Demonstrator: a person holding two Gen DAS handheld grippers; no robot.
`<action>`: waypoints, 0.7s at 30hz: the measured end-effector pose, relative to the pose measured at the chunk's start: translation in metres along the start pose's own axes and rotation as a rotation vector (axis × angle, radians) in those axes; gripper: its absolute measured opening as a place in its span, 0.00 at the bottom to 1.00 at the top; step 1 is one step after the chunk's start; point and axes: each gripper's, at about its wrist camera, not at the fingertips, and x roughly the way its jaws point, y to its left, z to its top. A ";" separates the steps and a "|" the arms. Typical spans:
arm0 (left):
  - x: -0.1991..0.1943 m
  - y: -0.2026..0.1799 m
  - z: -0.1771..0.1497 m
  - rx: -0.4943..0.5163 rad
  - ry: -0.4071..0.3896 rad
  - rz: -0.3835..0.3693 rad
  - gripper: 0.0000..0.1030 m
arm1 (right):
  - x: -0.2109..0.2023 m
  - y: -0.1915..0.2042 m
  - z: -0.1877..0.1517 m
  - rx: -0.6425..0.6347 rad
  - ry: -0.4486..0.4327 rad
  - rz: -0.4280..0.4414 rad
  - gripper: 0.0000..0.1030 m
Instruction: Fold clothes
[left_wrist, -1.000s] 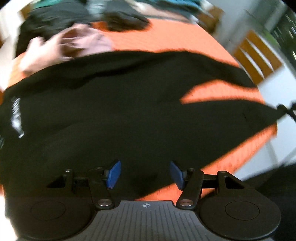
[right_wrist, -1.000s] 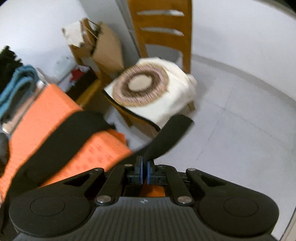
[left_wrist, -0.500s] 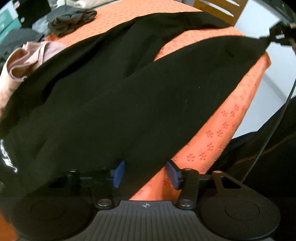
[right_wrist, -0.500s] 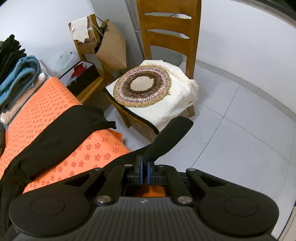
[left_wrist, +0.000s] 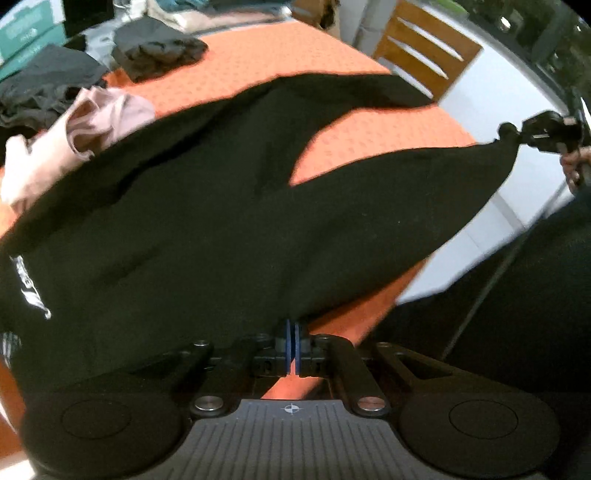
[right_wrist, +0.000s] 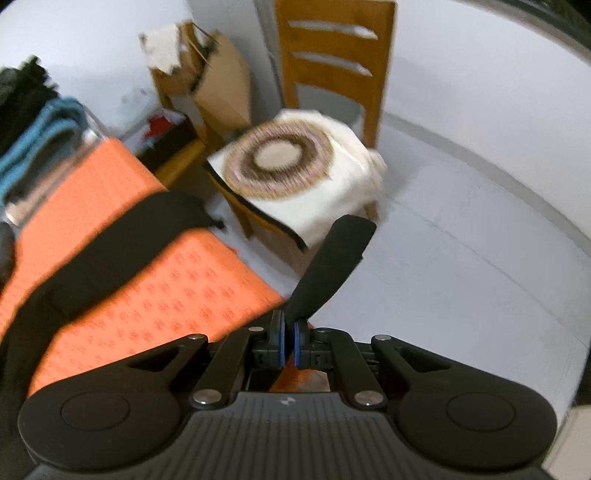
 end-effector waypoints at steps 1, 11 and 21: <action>0.008 0.001 -0.003 -0.016 0.021 -0.011 0.06 | 0.006 -0.002 -0.004 -0.005 0.018 -0.013 0.05; 0.008 0.019 0.000 -0.268 -0.055 -0.024 0.49 | -0.011 0.014 0.009 -0.237 -0.051 -0.139 0.38; -0.015 0.069 0.045 -0.556 -0.270 0.141 0.51 | 0.003 0.077 0.070 -0.428 -0.048 0.080 0.42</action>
